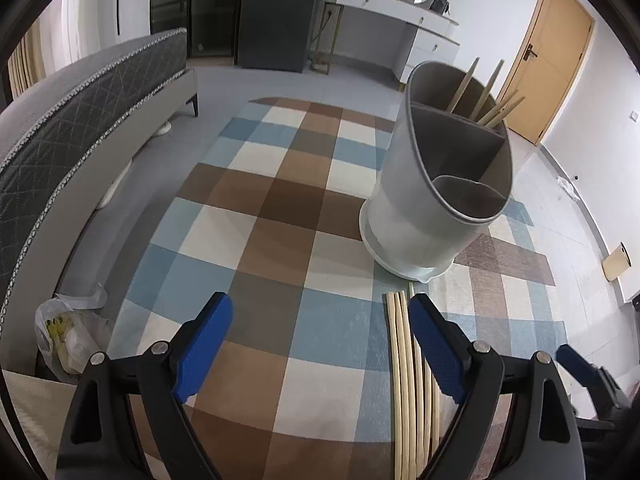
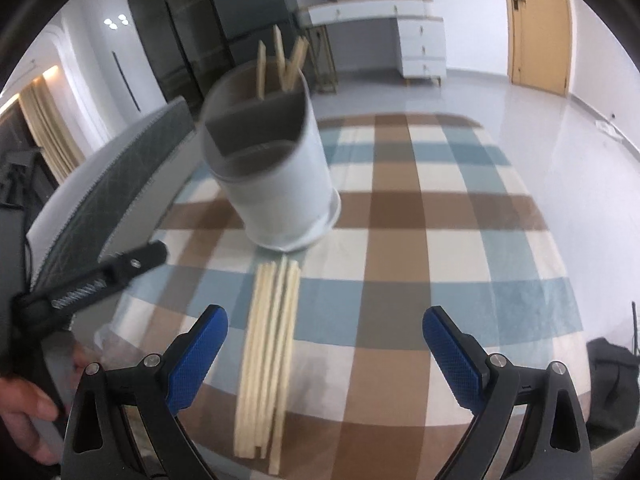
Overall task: Organize utensils
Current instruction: 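Move both open grippers down to the loose chopstick bundle, then pinch one chopstick with the right gripper and lift it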
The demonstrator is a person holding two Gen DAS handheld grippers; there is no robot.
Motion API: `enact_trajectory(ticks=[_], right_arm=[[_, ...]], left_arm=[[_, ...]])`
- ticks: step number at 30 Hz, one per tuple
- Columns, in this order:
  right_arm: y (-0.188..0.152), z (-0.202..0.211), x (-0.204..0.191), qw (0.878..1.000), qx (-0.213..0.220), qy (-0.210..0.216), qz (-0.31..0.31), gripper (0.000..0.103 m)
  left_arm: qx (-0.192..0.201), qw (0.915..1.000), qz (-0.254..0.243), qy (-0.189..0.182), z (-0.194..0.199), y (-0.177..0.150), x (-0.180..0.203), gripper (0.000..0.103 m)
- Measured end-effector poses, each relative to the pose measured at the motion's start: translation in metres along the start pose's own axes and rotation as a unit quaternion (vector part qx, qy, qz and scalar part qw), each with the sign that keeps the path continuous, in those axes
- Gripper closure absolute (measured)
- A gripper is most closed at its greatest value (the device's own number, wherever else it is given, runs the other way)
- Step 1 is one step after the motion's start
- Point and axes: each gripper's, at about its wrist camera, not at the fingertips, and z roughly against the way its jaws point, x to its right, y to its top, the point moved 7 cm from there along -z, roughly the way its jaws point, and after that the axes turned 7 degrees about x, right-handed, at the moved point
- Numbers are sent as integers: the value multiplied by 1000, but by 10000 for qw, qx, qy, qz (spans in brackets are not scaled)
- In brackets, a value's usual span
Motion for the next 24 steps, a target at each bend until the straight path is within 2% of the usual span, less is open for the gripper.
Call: enact_trajectory(ticks=[4, 6, 12, 18, 24], right_arm=[[-2, -22, 0, 9996, -279, -29, -5, 11], [-2, -31, -2, 9988, -431, -157, 190, 15], [-3, -53, -13, 9939, -798, -111, 750, 25], [-19, -77, -25, 9850, -1398, -26, 1015, 56], [-26, -78, -31, 9813, -1515, -108, 1185, 60]], left_arm=[[-312, 9995, 21, 86, -11, -2, -1, 17], [-467, 9986, 84, 224, -17, -3, -7, 17], [-819, 9941, 597, 386, -32, -7, -28, 17], [-878, 9936, 641, 316, -32, -7, -26, 17], [-922, 9918, 844, 254, -32, -4, -31, 17]])
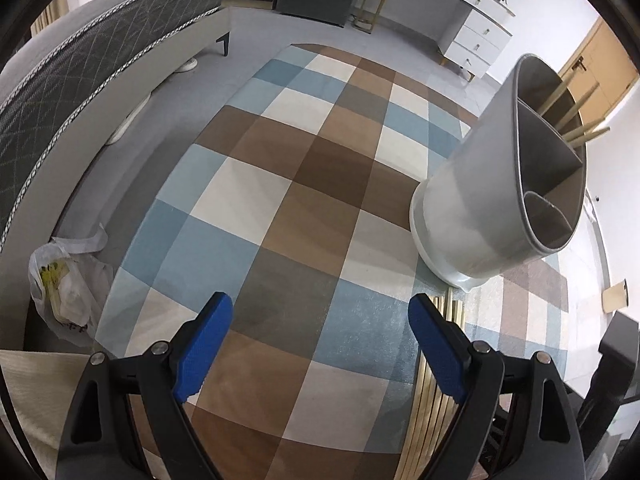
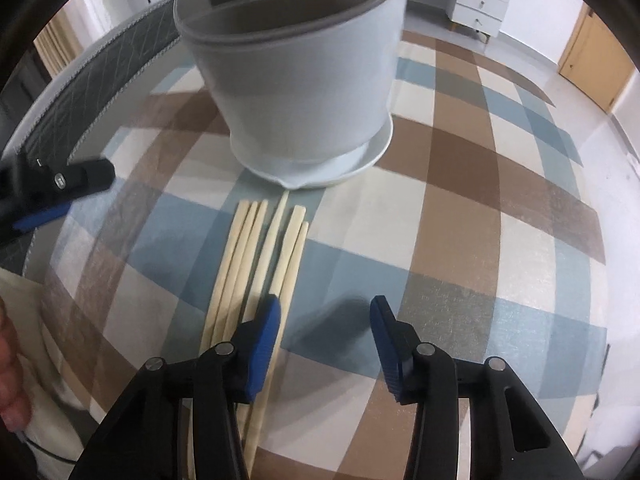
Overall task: Organize utensils
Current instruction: 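Pinch one chopstick with the right gripper and lift it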
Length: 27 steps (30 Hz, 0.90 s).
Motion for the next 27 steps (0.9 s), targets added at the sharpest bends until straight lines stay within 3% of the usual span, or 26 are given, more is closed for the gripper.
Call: enact_trajectory(ticks=[9, 12, 21, 25, 27], right_arm=[[2, 2, -5, 9997, -191, -103, 140, 67], [7, -4, -7, 9993, -303, -122, 159, 76], [31, -19, -11, 9994, -96, -66, 332, 79], [35, -21, -11, 9995, -16, 2, 331, 96], [33, -19, -8, 9997, 1, 81, 229, 98]], left_arm=[[-119, 9996, 257, 20, -4, 3, -10, 17], [-130, 9994, 328, -1, -4, 4, -11, 17], [-140, 9990, 413, 52, -5, 7, -20, 17], [-119, 9994, 334, 65, -7, 7, -20, 17], [-112, 9996, 264, 48, -7, 5, -18, 17]])
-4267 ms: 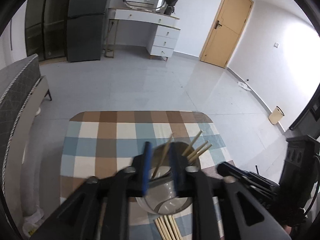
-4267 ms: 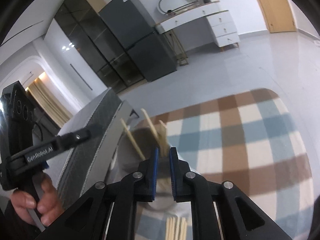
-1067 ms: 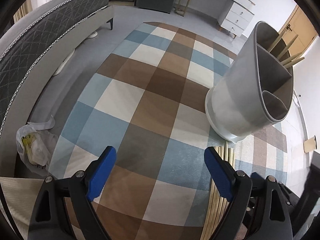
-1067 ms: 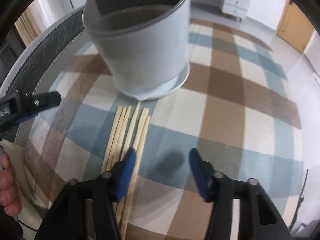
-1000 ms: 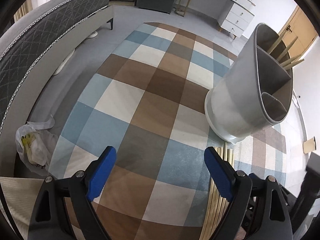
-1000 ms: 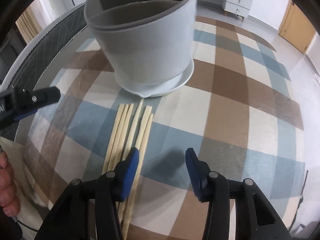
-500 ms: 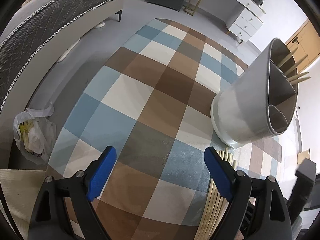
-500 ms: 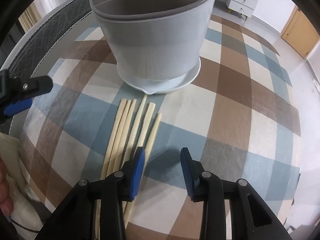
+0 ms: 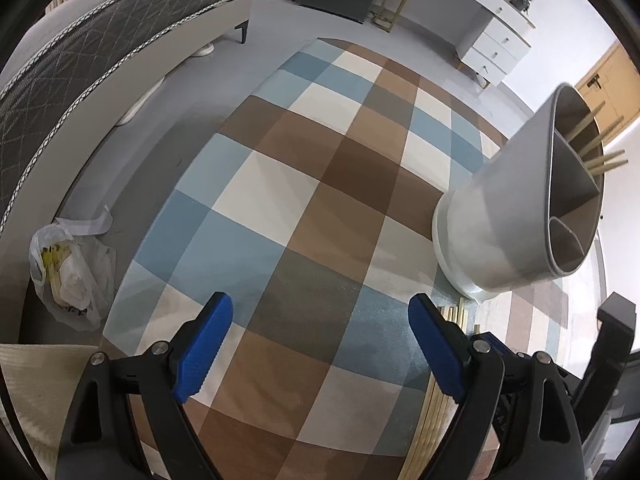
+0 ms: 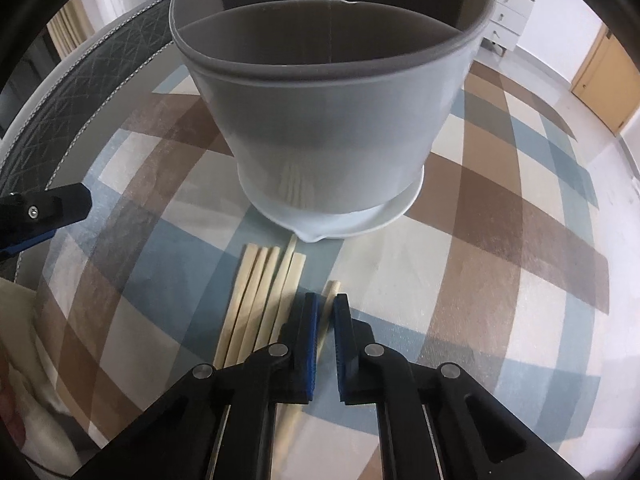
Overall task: Organize utensils
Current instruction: 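Pinch one chopstick with the right gripper and lift it, then pinch a chopstick with the left gripper while the right gripper holds its chopstick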
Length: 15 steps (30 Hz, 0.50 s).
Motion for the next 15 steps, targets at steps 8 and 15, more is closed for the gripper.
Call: enact_trajectory(ticks=[8, 15], right_arm=[[-10, 34, 35, 9958, 446, 317, -734, 99], [-9, 64, 66, 9763, 916, 811, -1785, 99]], left_arm=[[-212, 9974, -589, -352, -7, -24, 25, 17], [-503, 9886, -1363, -387, -11, -54, 52, 17]])
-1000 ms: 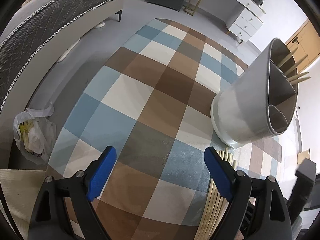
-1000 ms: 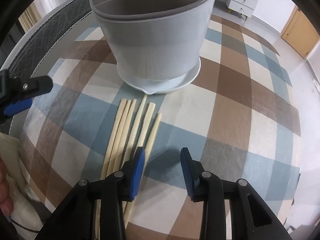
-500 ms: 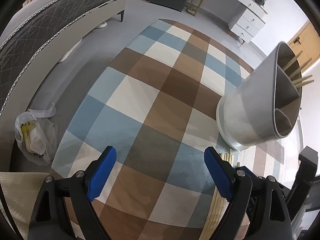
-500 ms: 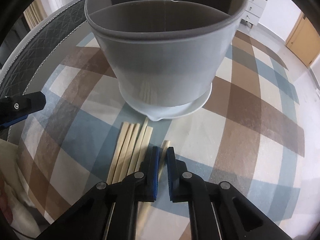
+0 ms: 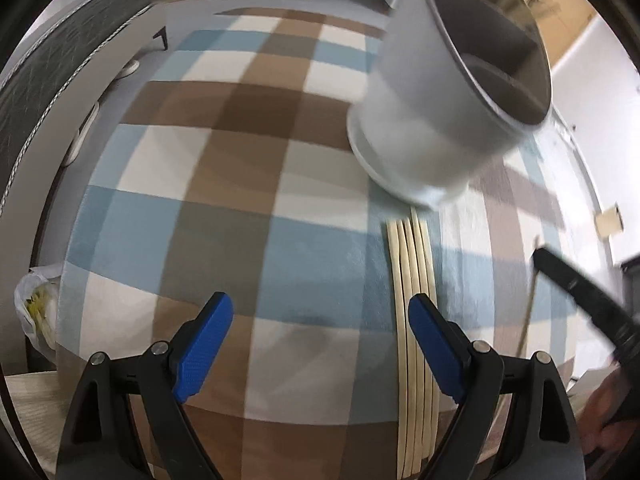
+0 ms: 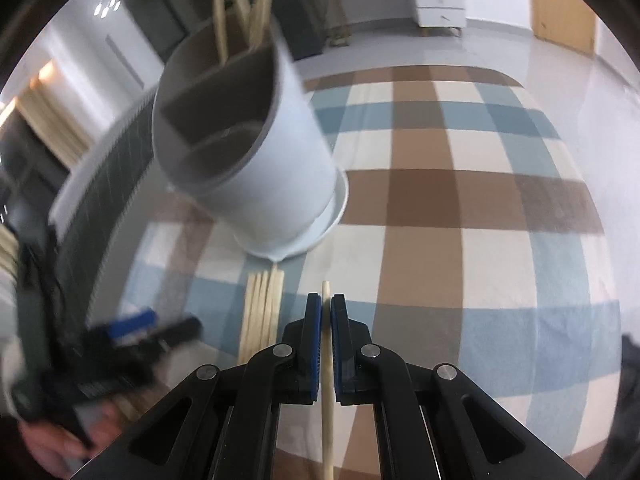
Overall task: Organize utensils
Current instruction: 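Pinch a chopstick with the left gripper while the right gripper holds its chopstick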
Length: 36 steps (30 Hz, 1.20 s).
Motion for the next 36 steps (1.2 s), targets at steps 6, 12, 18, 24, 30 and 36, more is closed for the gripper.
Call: enact_trajectory(ticks=[6, 12, 18, 24, 30, 36], right_arm=[[0, 5, 10, 9970, 30, 303, -712, 99], [1, 13, 15, 9936, 157, 444, -1026, 99], [4, 22, 19, 9903, 340, 589, -1215, 99], [11, 31, 18, 9896, 564, 591, -1184, 99], [18, 38, 14, 9885, 766, 615, -1147, 99], [23, 46, 13, 9845, 893, 811, -1272, 99]], left_arm=[[-243, 9995, -132, 159, -8, -12, 6, 17], [-361, 9983, -256, 370, -13, -15, 9, 17], [-388, 9966, -416, 600, -13, -19, 17, 17], [-399, 9958, -470, 684, -15, -17, 17, 17], [-411, 9948, -441, 815, -20, -9, 16, 17], [-365, 9950, -438, 819, -28, 9, 20, 18]])
